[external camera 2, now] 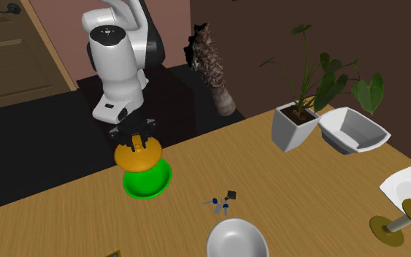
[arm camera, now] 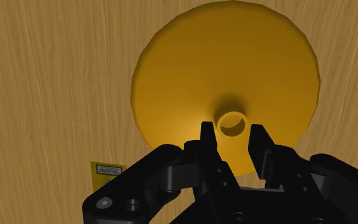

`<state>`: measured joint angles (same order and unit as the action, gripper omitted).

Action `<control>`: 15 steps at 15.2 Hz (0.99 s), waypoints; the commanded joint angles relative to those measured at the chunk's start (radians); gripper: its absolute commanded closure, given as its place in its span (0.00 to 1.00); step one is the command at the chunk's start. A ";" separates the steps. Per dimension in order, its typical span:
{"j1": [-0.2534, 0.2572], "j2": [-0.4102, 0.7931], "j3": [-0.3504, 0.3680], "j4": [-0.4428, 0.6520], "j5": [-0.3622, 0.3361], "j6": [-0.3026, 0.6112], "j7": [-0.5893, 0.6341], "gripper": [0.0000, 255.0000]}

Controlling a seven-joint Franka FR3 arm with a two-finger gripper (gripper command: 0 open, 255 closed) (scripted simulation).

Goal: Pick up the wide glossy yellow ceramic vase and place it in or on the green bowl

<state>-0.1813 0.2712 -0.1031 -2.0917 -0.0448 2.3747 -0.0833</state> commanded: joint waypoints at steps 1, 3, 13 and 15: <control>-0.005 0.013 -0.002 0.000 0.002 0.013 -0.009 1.00; -0.006 0.031 -0.001 -0.004 0.004 0.036 -0.009 1.00; -0.011 0.132 0.004 -0.014 0.011 0.146 -0.009 1.00; -0.012 0.154 0.005 -0.014 0.013 0.168 -0.009 1.00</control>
<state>-0.1914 0.4135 -0.0987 -2.1049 -0.0330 2.5295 -0.0908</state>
